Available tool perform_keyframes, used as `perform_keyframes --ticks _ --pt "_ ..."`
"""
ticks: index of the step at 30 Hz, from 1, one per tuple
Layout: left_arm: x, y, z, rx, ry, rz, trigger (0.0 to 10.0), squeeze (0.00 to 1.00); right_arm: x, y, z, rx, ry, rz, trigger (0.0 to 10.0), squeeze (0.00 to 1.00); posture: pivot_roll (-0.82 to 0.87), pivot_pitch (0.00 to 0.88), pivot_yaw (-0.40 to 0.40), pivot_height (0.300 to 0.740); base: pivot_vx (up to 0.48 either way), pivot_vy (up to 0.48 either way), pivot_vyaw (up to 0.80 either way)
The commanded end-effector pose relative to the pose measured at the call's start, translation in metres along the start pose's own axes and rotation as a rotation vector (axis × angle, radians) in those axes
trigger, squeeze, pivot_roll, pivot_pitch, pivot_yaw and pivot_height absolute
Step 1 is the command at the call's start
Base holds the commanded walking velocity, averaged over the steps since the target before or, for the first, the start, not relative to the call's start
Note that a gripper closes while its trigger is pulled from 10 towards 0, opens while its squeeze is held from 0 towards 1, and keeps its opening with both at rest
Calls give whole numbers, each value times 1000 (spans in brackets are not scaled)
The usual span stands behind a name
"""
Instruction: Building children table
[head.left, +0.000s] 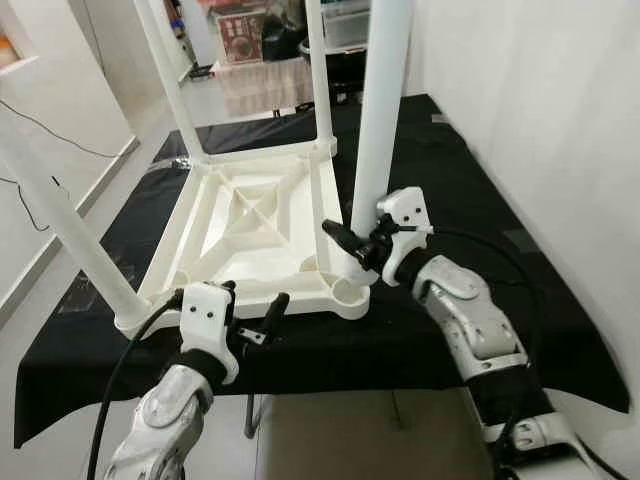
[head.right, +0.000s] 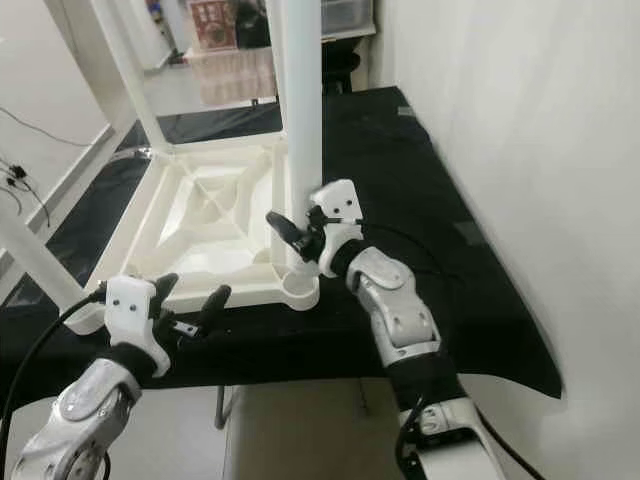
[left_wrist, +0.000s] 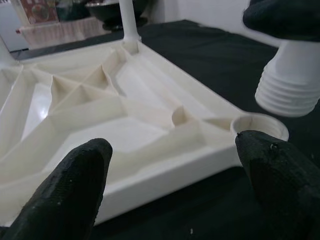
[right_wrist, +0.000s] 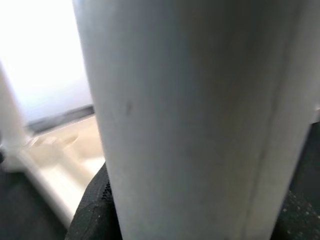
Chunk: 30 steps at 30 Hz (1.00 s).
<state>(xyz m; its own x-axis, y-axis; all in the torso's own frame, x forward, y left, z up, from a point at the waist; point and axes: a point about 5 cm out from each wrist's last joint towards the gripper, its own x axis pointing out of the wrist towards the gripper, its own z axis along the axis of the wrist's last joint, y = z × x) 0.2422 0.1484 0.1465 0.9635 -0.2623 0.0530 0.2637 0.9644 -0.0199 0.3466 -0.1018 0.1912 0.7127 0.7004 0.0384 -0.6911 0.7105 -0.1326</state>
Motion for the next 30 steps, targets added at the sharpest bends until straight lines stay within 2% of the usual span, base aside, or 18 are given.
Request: perform_keyframes --ticks 1,3,6,8,12,17,21,26,30 --pt "-5 5 -2 30 24 7 10000 0 10 6 0 22 7 87 10000 0 -52 107 75 740 0 0 0" --pt "-7 5 -2 36 27 10 10000 0 11 5 -1 36 15 101 10000 0 -52 107 75 740 0 0 0" --pt "-13 4 0 51 29 14 10000 0 14 10 0 6 25 220 10000 0 -33 138 73 740 0 0 0" --pt "-18 2 3 74 26 13 10000 0 17 12 2 25 11 287 10000 0 -23 159 73 740 0 0 0" --pt "-25 -2 7 91 24 -5 10000 0 20 8 8 54 -25 337 10000 0 2 197 73 740 0 0 0" --pt "-35 -8 11 102 19 -42 10000 0 18 -2 17 86 -62 414 10000 0 23 234 72 740 0 0 0" --pt "-48 -17 16 140 26 -104 10000 0 11 -25 36 127 -132 476 10000 0 43 272 79 740 0 0 0" --pt "-59 -24 21 139 31 -169 10000 0 0 -35 45 94 -136 593 10000 0 64 303 88 740 0 0 0" --pt "-63 -27 22 127 37 -207 10000 0 -3 -38 45 70 -118 613 10000 0 70 311 98 740 0 0 0"
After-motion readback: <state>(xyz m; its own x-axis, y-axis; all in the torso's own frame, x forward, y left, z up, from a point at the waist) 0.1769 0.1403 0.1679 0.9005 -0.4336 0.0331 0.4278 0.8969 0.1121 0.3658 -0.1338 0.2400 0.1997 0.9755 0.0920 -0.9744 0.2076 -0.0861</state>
